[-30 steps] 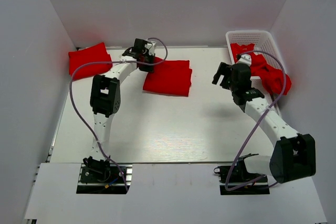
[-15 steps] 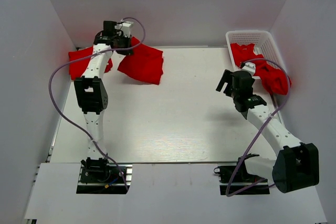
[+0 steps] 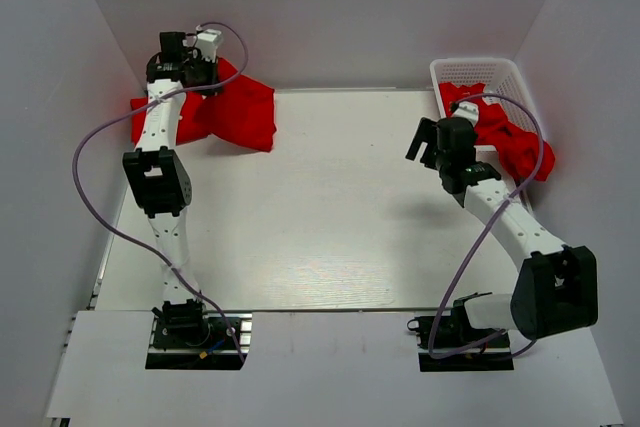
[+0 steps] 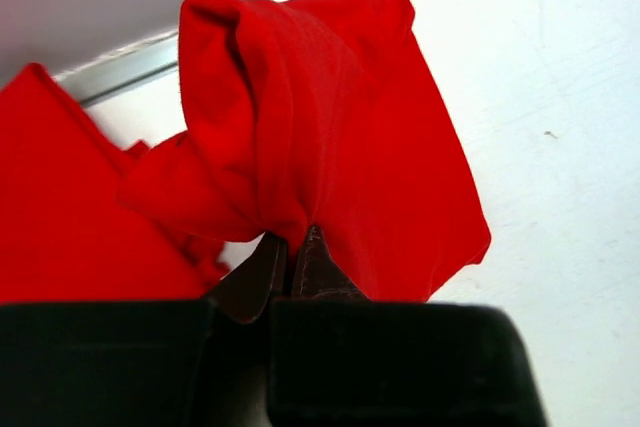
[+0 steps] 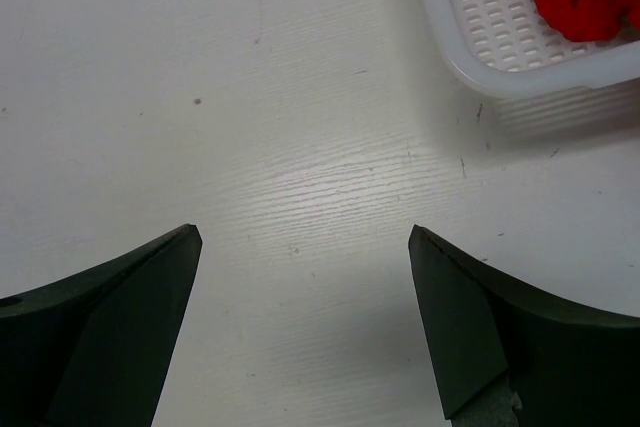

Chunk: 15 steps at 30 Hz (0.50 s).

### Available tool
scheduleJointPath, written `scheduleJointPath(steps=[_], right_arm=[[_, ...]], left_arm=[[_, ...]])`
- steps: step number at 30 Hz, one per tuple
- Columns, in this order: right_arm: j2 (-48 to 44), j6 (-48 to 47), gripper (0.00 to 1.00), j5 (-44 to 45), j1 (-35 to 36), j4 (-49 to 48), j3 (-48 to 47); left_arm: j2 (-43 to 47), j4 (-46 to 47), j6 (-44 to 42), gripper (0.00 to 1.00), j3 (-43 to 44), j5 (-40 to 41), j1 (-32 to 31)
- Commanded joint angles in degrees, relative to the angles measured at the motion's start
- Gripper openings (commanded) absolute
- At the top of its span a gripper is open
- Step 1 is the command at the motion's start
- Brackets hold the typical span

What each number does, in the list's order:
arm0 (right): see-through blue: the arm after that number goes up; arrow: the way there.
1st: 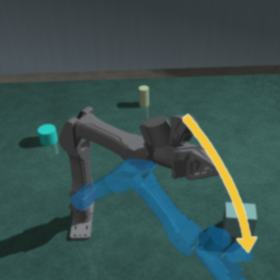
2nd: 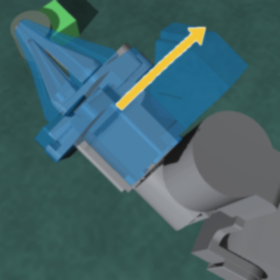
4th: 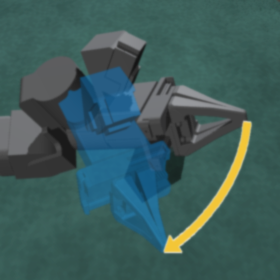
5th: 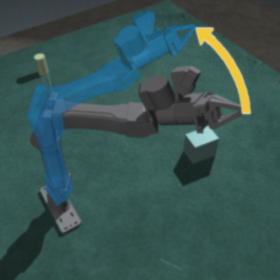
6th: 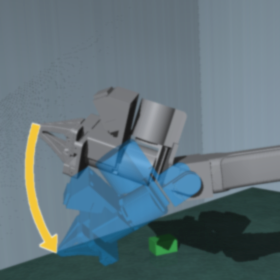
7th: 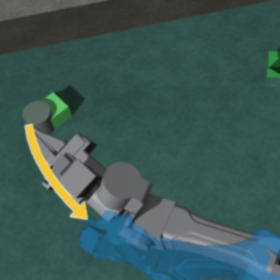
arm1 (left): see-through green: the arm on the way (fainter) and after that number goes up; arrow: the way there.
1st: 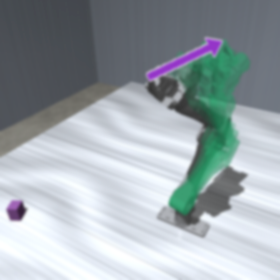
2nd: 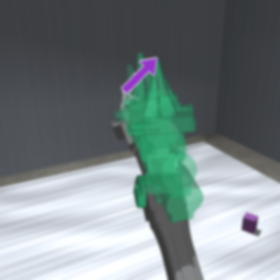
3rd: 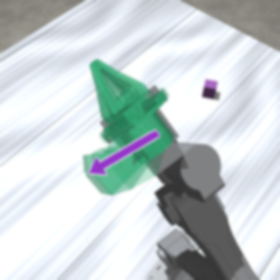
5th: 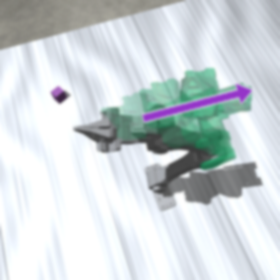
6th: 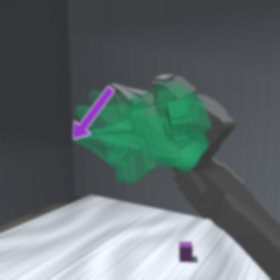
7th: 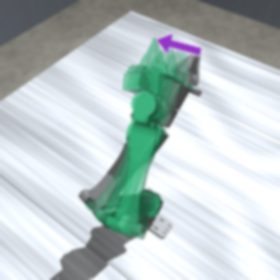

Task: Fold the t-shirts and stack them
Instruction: Put the neatly folded tshirt into the corner of the board with the left arm

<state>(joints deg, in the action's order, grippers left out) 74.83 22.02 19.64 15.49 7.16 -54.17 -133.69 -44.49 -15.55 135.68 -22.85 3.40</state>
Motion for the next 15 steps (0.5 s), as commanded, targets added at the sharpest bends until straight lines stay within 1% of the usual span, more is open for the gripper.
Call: scheduleJointPath(steps=[1,9,15], right_arm=[[1.11,-0.40,0.90,-1.79,0.07,-2.32,-3.39],[4.80,0.48,0.90,-4.78,0.33,-4.42,-6.38],[7.43,2.06,0.90,-6.80,0.33,-6.19,-7.52]], left_arm=[[2.90,2.38,-2.38,0.00,2.49,0.87,2.04],[3.52,4.58,-1.59,0.00,6.44,0.88,4.69],[4.14,6.34,-0.36,0.00,6.97,0.09,7.41]])
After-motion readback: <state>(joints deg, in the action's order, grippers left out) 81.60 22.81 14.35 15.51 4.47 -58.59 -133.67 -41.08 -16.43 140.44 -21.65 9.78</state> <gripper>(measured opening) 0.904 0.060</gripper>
